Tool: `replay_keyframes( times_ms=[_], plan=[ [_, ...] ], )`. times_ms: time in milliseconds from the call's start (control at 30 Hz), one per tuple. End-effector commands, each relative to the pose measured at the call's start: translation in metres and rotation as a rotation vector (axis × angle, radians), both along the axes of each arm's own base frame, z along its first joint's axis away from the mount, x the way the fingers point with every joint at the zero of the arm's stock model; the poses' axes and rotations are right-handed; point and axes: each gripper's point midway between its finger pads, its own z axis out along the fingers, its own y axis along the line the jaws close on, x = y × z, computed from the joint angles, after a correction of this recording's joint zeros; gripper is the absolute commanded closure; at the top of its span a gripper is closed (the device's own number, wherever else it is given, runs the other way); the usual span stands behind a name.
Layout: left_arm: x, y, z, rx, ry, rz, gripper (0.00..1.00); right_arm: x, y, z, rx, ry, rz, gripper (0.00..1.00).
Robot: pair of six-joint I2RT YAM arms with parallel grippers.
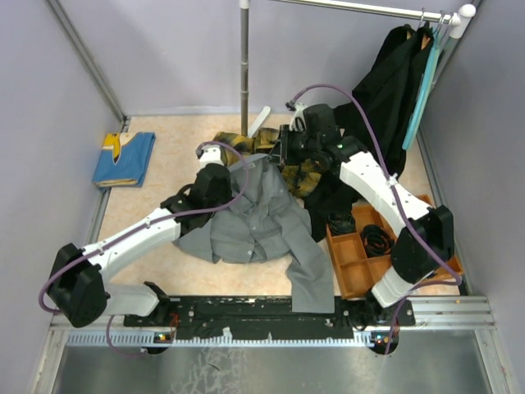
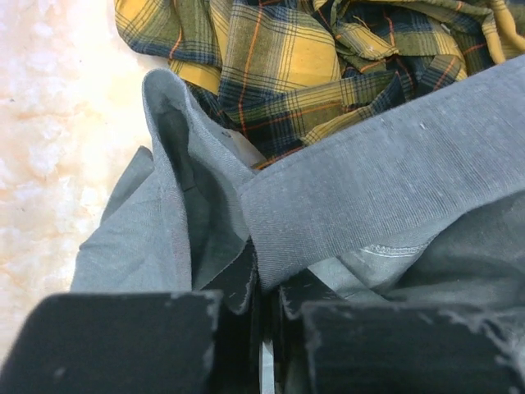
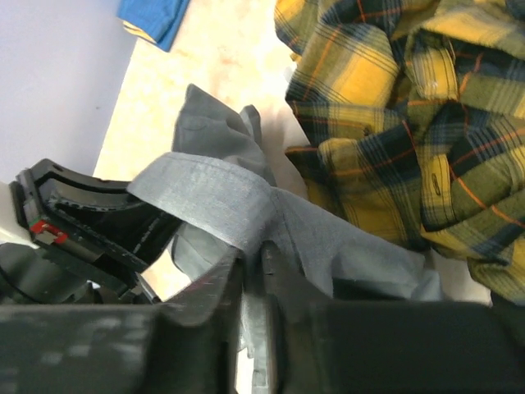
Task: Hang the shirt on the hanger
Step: Adjust the shirt at the center of the board.
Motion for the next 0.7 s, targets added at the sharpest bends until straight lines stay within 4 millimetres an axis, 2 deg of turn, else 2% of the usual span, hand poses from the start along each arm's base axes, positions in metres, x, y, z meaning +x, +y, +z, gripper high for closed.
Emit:
replay_keyframes(
  times_ms=[0, 67, 133, 267, 300, 400, 533, 667],
  plan=[
    [0.002, 0.002, 0.030, 0.005, -0.042, -0.017, 1.00, 0.003, -0.012, 0.027, -0.002, -0.121, -0.028, 0.77],
    [0.000, -0.002, 0.035, 0.024, -0.030, -0.066, 1.00, 0.006, -0.022, 0.025, -0.046, -0.161, -0.058, 0.60],
    [-0.003, -0.005, 0.037, 0.054, -0.004, -0.107, 1.00, 0.010, -0.034, 0.023, -0.083, -0.200, -0.100, 0.47],
    [-0.011, -0.005, 0.024, 0.128, 0.094, -0.149, 1.00, 0.007, -0.056, 0.017, -0.119, -0.245, -0.177, 0.28],
    [-0.013, -0.007, 0.021, 0.134, 0.112, -0.168, 1.00, 0.005, -0.060, 0.013, -0.121, -0.249, -0.186, 0.18],
    [-0.018, -0.014, 0.012, 0.130, 0.149, -0.219, 1.00, -0.007, -0.070, 0.005, -0.117, -0.275, -0.204, 0.02],
    [-0.022, -0.021, 0.003, 0.122, 0.187, -0.254, 1.00, -0.024, -0.088, -0.008, -0.094, -0.285, -0.274, 0.01],
    [-0.025, -0.025, -0.002, 0.111, 0.220, -0.263, 1.00, -0.054, -0.087, -0.019, -0.035, -0.289, -0.210, 0.01]
  ],
)
